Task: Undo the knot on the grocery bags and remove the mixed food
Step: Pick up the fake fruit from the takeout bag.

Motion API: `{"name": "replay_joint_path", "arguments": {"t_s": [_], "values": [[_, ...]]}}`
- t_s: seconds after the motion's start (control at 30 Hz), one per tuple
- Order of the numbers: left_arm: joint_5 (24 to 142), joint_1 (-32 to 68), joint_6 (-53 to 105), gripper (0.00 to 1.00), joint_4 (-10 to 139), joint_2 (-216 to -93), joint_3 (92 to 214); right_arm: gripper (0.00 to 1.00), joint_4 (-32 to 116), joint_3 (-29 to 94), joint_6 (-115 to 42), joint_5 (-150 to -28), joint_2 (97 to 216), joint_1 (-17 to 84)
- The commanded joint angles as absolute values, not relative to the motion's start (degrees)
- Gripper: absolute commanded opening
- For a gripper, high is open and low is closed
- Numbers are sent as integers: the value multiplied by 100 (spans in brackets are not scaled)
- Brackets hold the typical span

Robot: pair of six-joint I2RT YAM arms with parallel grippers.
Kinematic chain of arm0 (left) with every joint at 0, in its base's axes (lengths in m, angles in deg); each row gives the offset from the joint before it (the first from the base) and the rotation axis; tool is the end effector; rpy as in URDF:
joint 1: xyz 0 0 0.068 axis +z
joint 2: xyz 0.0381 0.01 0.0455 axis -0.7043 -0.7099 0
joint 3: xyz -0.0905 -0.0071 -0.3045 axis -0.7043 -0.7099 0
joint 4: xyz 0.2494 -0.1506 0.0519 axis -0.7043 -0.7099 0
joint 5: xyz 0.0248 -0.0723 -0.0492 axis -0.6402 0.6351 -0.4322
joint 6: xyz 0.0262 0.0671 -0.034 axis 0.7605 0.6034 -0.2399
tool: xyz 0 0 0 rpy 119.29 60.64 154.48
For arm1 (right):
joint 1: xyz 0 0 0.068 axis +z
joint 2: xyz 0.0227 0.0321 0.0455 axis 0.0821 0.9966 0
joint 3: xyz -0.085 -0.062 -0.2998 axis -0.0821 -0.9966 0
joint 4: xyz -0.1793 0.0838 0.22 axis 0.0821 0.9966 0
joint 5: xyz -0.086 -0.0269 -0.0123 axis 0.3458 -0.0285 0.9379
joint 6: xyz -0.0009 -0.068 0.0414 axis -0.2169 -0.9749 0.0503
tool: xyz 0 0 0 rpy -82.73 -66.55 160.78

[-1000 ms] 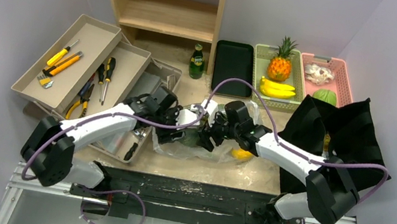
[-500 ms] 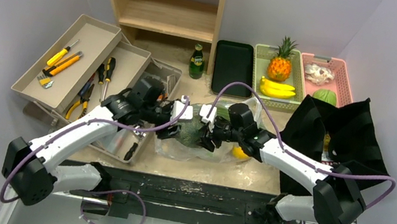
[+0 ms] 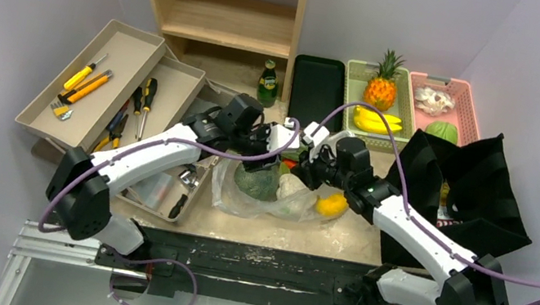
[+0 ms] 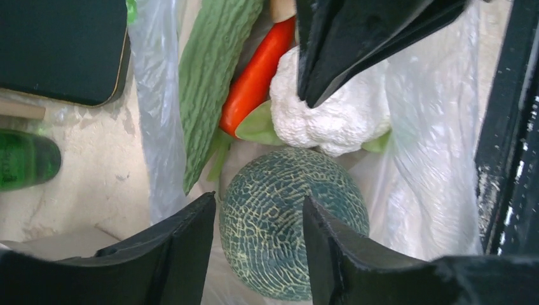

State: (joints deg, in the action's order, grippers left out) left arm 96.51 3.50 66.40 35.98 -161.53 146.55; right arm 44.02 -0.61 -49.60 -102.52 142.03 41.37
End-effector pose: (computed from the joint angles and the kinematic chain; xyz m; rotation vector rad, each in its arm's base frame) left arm 0.2586 -0.2611 0.3035 1.4906 1.7832 -0.5533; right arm 0.2280 0.2002 0.2740 -0.9731 1.8394 0.7003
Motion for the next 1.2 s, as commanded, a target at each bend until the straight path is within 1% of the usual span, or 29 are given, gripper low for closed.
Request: {"name": "replay_joint_path", "arguments": {"t_s": [0.0, 0.07, 0.2, 0.37, 0.47, 0.53, 0.63, 0.93, 0.97, 1.17], "values": [[9186, 152, 6458, 53, 3658, -16562, 15163, 3, 4603, -33, -4474, -10033, 14289, 4048], [9138, 127, 6402, 54, 3610, -16732, 15232, 0, 4600, -28, -4432, -9970, 14341, 4030], [8731, 127, 6451, 48, 3815, -16901, 14987, 0, 4625, 16, -4391, -9809, 14525, 3981], [8342, 23, 6688, 35, 4050, -16844, 14601, 0, 4702, 103, -4106, -9807, 14737, 3957], [8509, -59, 7003, 29, 3992, -16603, 14343, 0, 4572, 123, -4063, -9740, 14806, 3955], [8760, -83, 7199, 26, 3833, -16405, 14210, 0, 4554, 182, -4052, -9750, 14900, 3956], [9275, -95, 7520, 25, 3375, -16140, 14144, 0, 4547, 261, -4061, -9814, 15033, 3960], [9973, -128, 8273, 25, 2125, -15526, 13921, 0, 4430, 306, -4135, -9860, 15180, 3960], [10025, -140, 8326, 25, 1994, -15477, 13895, 1, 4461, 312, -4204, -9988, 15165, 3960], [10002, -278, 8807, 25, 1844, -15133, 13376, 14, 4497, 320, -4312, -10364, 15011, 3975]]}}
